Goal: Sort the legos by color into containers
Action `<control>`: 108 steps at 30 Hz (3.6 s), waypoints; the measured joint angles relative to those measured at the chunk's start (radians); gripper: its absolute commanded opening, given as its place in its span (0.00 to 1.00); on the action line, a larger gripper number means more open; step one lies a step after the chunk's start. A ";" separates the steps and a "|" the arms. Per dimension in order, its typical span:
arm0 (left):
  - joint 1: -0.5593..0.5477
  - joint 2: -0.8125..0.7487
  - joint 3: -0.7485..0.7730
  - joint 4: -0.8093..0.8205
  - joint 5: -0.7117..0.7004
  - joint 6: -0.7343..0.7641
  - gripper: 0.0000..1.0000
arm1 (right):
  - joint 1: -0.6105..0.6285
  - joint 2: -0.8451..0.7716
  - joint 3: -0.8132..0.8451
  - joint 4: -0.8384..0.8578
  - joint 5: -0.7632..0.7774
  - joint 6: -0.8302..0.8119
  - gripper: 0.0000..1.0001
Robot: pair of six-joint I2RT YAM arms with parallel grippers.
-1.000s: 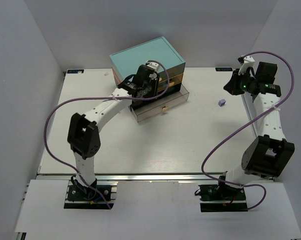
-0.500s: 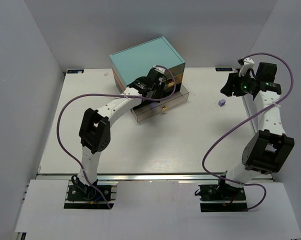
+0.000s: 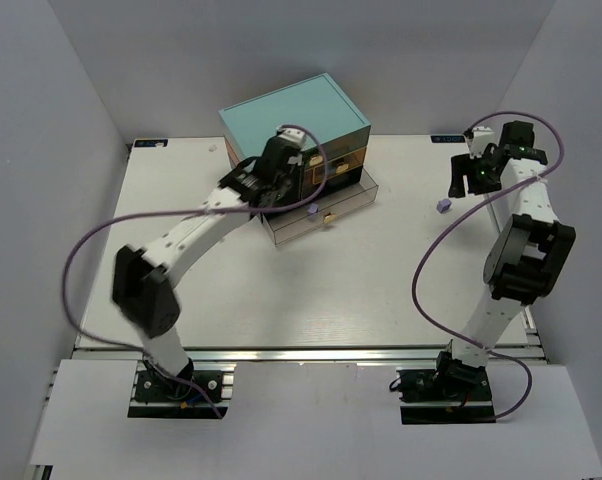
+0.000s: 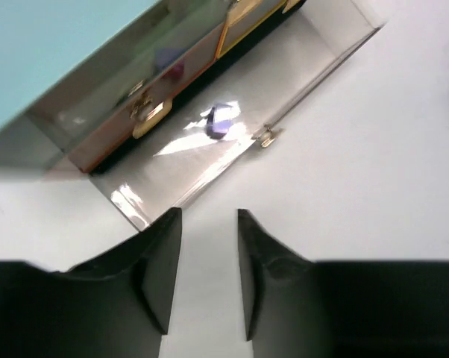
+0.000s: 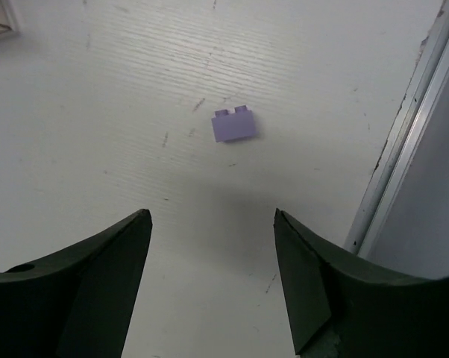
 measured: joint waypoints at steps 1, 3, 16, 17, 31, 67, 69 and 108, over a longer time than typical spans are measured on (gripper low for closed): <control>0.002 -0.080 -0.063 0.019 0.013 -0.023 0.56 | 0.000 0.037 0.026 -0.015 0.009 -0.021 0.75; 0.008 -0.243 -0.179 0.039 0.023 -0.064 0.66 | 0.002 0.116 0.086 -0.045 0.016 -0.068 0.79; 0.018 -0.747 -0.666 -0.007 -0.019 -0.349 0.70 | 0.060 0.383 0.286 -0.147 0.047 -0.280 0.82; 0.018 -0.752 -0.679 -0.019 -0.022 -0.364 0.70 | 0.066 0.391 0.287 -0.147 0.054 -0.286 0.80; 0.018 -0.781 -0.690 -0.069 -0.065 -0.435 0.71 | 0.084 0.435 0.287 -0.148 0.102 -0.333 0.10; 0.018 -0.985 -0.808 -0.117 -0.119 -0.589 0.79 | 0.685 0.282 0.325 0.013 -0.097 -0.130 0.67; 0.018 -0.985 -0.808 -0.117 -0.120 -0.594 0.79 | 0.691 0.282 0.325 0.016 -0.097 -0.126 0.63; 0.018 -1.019 -0.821 -0.151 -0.147 -0.630 0.80 | 0.775 0.224 -0.128 0.299 0.085 -0.948 0.63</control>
